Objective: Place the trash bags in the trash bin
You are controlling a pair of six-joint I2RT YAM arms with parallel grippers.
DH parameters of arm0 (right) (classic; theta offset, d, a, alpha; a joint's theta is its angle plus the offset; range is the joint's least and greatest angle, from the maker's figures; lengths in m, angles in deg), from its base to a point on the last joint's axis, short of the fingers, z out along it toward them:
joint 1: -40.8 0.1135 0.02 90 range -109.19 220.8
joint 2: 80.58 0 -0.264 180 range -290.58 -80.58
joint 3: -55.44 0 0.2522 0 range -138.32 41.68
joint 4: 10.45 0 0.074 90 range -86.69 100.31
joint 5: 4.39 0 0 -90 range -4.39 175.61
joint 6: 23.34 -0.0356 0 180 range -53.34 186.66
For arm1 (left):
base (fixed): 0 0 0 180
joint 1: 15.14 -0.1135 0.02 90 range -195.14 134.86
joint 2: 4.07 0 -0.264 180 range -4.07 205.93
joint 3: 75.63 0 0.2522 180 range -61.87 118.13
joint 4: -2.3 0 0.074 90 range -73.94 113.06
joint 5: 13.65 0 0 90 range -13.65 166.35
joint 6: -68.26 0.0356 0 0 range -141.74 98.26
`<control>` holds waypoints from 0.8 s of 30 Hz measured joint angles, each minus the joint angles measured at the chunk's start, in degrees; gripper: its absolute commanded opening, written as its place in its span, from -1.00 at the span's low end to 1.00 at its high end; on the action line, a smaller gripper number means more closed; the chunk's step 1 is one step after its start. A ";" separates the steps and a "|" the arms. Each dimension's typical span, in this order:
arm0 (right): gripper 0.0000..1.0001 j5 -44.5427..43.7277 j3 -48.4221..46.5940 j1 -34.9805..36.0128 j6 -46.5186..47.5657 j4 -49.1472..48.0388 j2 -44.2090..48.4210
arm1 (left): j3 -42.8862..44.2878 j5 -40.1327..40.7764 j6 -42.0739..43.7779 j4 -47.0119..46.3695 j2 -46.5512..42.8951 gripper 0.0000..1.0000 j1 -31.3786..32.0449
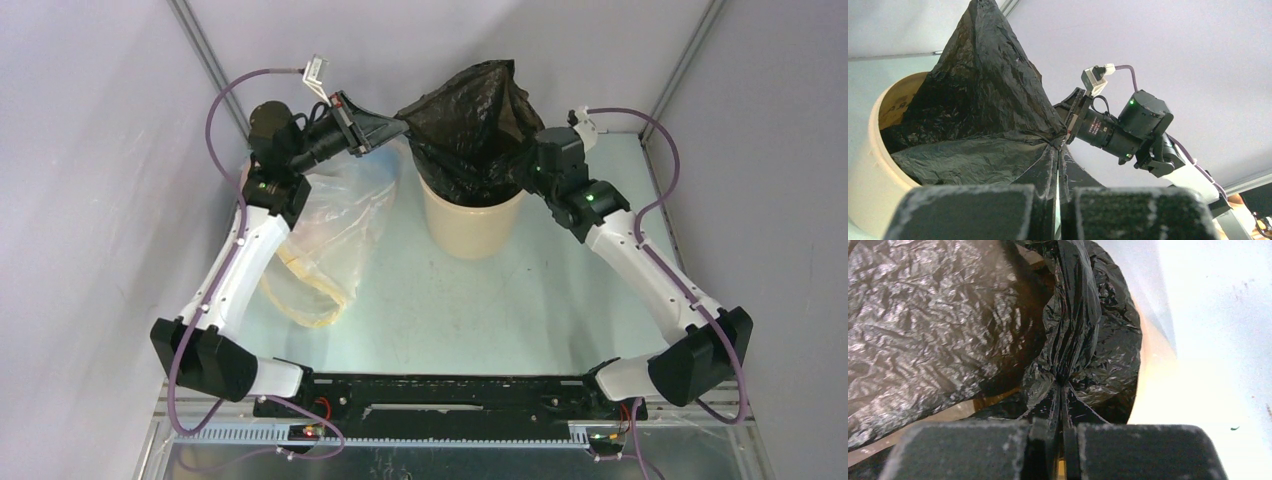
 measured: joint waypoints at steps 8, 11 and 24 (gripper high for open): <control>-1.00 1.07 0.02 -1.11 1.55 3.26 1.64 | -1.03 0.00 0.46 0.11 -2.67 -1.00 -0.46; -1.00 1.62 0.07 -1.22 2.49 5.70 3.89 | -2.67 0.00 0.63 0.13 -3.85 -1.00 -0.50; -1.00 4.17 8.83 -2.10 5.22 9.73 12.07 | -13.03 0.24 3.78 4.04 -7.61 -1.00 -2.10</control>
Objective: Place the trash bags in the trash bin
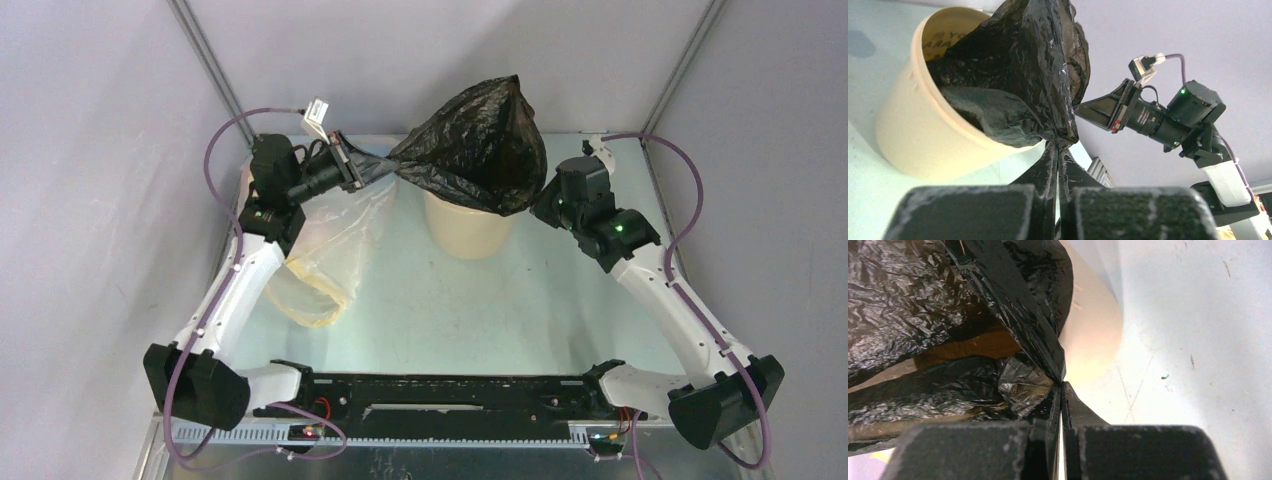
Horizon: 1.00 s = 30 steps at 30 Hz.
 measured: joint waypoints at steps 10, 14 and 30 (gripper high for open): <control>-1.00 1.29 2.47 -1.18 2.36 1.27 -0.13 | -3.23 4.79 7.17 10.84 -5.86 -1.00 -1.57; -1.00 2.36 3.37 -1.49 2.58 1.03 -1.66 | -8.15 7.58 8.76 13.75 -7.02 -1.00 -2.49; -0.60 2.54 6.08 -2.95 10.58 -2.67 -6.51 | -19.15 9.18 5.07 0.07 2.60 -1.00 -2.14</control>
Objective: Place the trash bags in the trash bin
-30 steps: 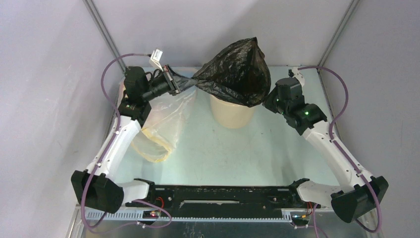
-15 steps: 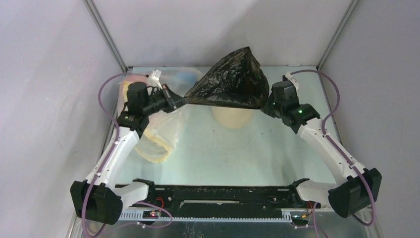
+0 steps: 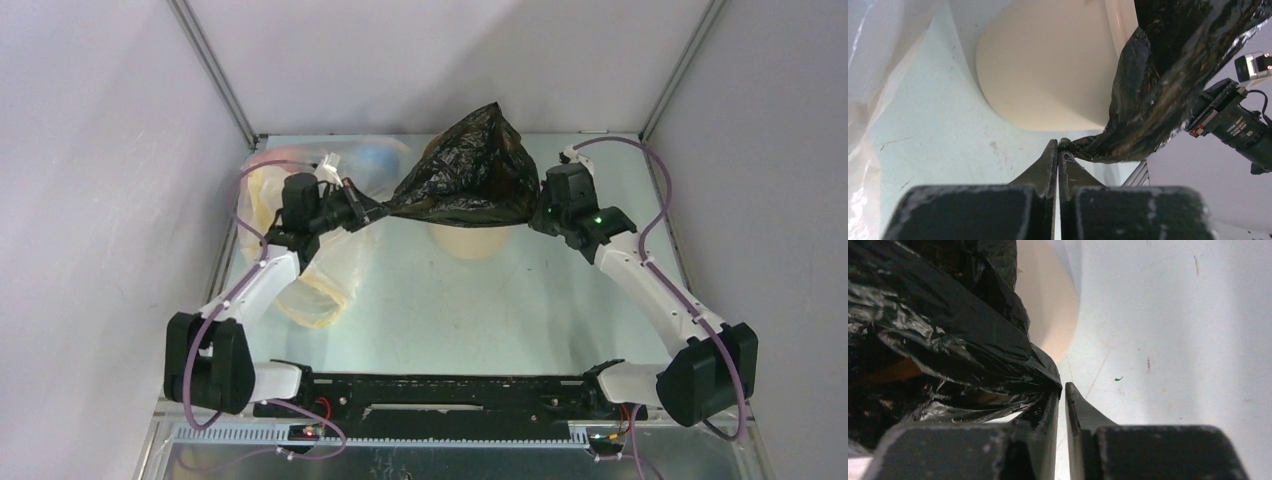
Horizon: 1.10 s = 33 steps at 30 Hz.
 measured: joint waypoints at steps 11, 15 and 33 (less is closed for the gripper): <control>0.06 9.44 1.29 -6.29 15.37 -2.34 9.84 | 0.31 4.33 -1.07 -7.28 5.31 -1.00 1.95; 0.03 15.82 1.29 -7.43 18.21 -6.36 11.85 | 0.98 4.96 -1.07 -7.80 7.04 -0.99 2.05; 0.04 28.98 -19.26 -9.22 27.15 -7.37 -4.81 | 6.86 6.40 -0.11 -7.19 10.27 -1.00 2.91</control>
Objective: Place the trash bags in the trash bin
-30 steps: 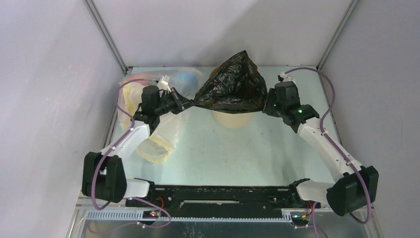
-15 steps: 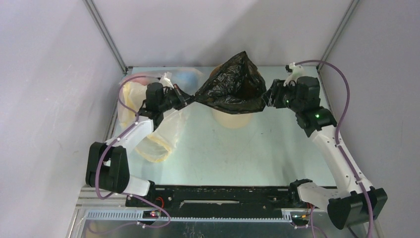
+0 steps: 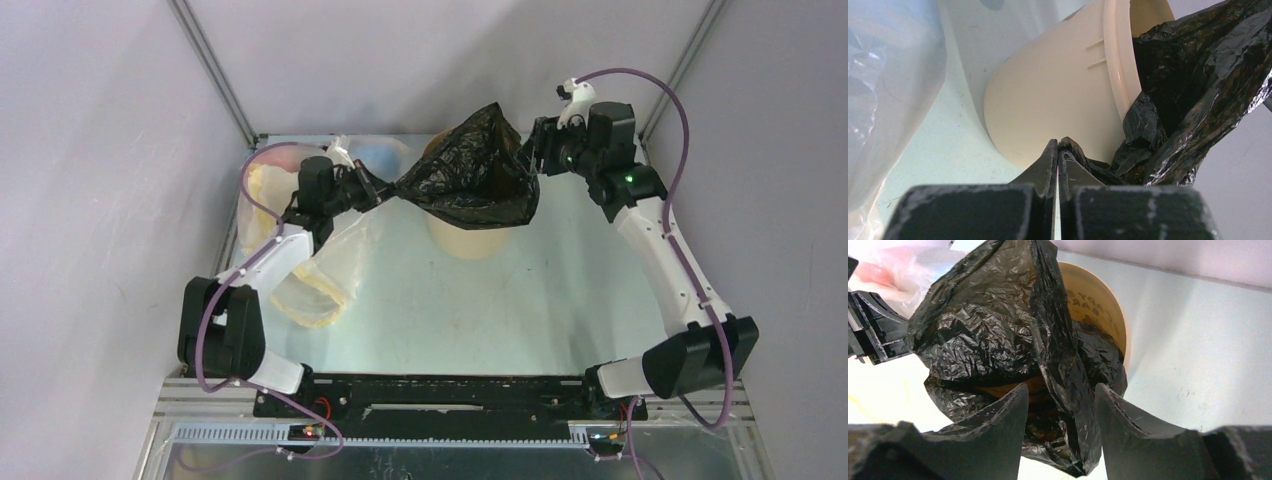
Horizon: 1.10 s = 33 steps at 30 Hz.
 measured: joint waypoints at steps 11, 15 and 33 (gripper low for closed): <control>-1.00 1.46 -2.01 -1.99 0.28 2.84 -4.85 | 2.08 0.04 0.59 0.59 3.54 -1.00 0.55; -1.00 0.98 -2.01 -4.48 -0.85 2.86 -4.85 | 2.12 0.09 0.72 0.61 4.57 -1.00 0.92; -1.00 -5.27 -2.51 -6.93 -4.17 -0.96 -17.77 | 5.38 -0.57 2.25 3.21 10.75 -1.00 2.64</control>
